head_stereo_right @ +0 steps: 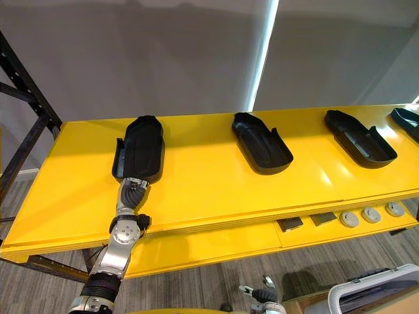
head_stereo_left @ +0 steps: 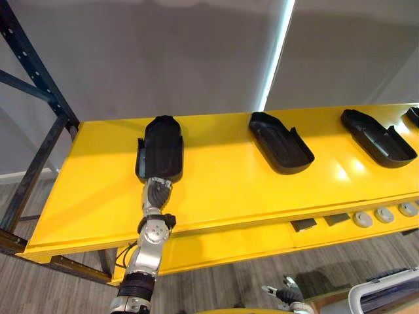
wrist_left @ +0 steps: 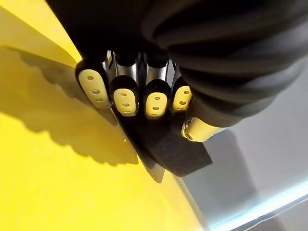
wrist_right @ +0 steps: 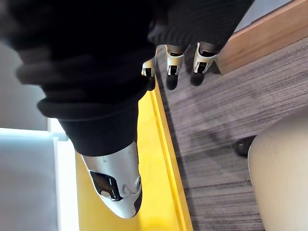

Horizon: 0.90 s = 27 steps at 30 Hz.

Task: Walk over and take plastic housings, then place them on the shelf

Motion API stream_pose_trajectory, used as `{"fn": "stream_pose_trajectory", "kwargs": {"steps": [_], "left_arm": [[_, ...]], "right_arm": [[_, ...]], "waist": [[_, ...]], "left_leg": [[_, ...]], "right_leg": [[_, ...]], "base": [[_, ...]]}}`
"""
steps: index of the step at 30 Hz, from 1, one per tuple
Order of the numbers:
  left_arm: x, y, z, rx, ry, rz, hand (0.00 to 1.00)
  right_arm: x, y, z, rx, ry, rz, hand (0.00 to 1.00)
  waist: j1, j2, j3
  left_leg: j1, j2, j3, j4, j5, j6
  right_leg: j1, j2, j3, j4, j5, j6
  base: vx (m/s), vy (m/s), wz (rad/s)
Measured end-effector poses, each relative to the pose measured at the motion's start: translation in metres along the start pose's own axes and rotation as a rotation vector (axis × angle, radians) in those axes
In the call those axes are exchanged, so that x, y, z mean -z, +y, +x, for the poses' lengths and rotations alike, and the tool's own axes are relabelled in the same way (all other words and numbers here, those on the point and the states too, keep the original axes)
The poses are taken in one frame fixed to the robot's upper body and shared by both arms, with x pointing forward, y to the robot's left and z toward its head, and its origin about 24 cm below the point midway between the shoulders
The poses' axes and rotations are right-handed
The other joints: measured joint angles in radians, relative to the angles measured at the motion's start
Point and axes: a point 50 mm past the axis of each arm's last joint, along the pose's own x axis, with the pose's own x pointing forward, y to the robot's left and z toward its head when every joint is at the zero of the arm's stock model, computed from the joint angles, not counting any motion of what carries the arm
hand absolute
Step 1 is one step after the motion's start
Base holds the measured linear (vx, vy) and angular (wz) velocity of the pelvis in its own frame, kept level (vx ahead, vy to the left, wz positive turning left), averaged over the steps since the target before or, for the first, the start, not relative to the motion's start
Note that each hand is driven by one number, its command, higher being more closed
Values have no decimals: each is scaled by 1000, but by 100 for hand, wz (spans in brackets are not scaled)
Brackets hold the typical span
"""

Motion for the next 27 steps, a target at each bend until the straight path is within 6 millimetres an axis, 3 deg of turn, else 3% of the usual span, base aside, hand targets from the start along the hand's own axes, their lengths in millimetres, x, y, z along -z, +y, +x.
{"fn": "stream_pose_trajectory", "kwargs": {"steps": [10, 15, 18, 23, 27], "left_arm": [[-3, 3, 9, -2, -11, 15, 100], [-9, 9, -1, -21, -46, -21, 100], [-23, 24, -16, -68, -135, -96, 100], [-53, 58, -39, -181, -306, -258, 100], [-39, 101, -59, -388, -284, -326, 100]], "right_arm": [[-4, -2, 2, 1, -8, -7, 0], [-9, 0, 4, -1, -23, -7, 0], [-9, -1, 4, 2, -24, -6, 0], [-4, -4, 2, 12, -10, -2, 0], [-3, -5, 2, 14, -8, 5, 0]], "waist": [[-24, -3, 8], [-34, -6, 27], [-29, -3, 29], [21, 7, 36], [36, 16, 42]], "left_leg": [[5, 4, 0, 0, 0, -1], [7, 1, 0, 0, 0, 0], [7, 1, -3, 0, 0, 0], [14, 8, -21, 12, -8, -1], [9, 16, -33, 55, -52, -1]], "right_leg": [[15, 4, 0, -10, 6, -5], [15, 1, 1, -10, 9, -4], [19, 0, -3, -10, 9, -3], [37, -3, -4, 0, 5, 0], [51, -7, -12, 43, -35, 0]], "base": [[13, -9, 0], [-30, -2, -1], [21, -5, 3], [22, -4, 11], [-29, -15, 12]]}}
